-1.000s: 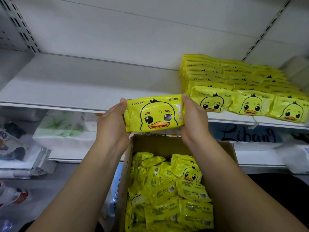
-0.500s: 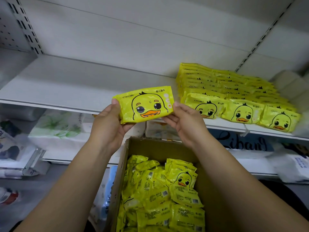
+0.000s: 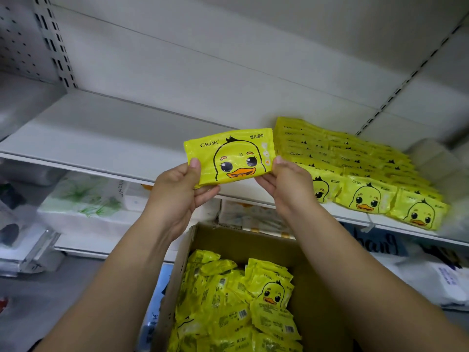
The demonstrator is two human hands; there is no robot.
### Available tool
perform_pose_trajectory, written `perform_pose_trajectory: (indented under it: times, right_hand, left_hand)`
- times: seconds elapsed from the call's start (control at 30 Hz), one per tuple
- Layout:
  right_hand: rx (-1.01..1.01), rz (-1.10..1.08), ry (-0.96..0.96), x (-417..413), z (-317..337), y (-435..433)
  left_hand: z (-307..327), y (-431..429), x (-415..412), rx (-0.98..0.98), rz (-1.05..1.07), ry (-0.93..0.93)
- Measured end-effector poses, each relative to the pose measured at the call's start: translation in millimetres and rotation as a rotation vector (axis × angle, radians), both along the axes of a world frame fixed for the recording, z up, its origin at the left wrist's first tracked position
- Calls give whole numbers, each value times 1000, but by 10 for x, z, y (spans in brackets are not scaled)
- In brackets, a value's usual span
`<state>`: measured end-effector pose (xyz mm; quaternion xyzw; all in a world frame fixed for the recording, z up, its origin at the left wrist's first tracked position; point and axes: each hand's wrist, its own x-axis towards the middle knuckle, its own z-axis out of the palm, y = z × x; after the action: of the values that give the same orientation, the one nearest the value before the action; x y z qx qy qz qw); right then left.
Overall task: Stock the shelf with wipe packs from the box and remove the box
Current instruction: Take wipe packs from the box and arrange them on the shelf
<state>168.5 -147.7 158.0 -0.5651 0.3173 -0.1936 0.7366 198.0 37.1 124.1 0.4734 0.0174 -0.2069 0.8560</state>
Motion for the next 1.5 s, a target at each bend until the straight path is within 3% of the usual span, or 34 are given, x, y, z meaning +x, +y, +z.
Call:
perform_pose_trajectory:
  times: [0.03, 0.17, 0.33, 0.5, 0.6, 0.77, 0.93, 1.13, 1.37, 1.5]
  right_hand:
    - [-121, 23, 48, 52, -28, -44]
    - [-983, 246, 103, 197, 89, -274]
    - [-1385, 821, 227, 529, 377, -382]
    - [-1396, 1113, 376, 989, 474, -519]
    - [-1457, 1002, 427, 1293, 421, -696]
    - [-1561, 801, 334, 1835, 185, -962]
    - [-1779, 730, 332, 2348, -104, -1171]
    - [-2057, 767, 321, 2546, -218, -1314]
    - [-2024, 839, 267, 2508, -134, -1412]
    - [-2261, 684, 253, 2451, -137, -1402]
  left_hand:
    - [16, 7, 19, 7, 16, -18]
    - [4, -5, 67, 201, 68, -186]
    - [-4, -183, 130, 288, 21, -305]
    - [-42, -348, 250, 364, 76, -336]
    - [-87, -401, 334, 633, 122, -396]
    - [-266, -322, 462, 1139, -30, -517]
    - [-409, -431, 498, 1430, -244, -623]
    - [-465, -543, 507, 1499, -244, -647]
    - [-466, -558, 522, 1517, -230, -629]
    - [-478, -563, 516, 1502, -216, -636]
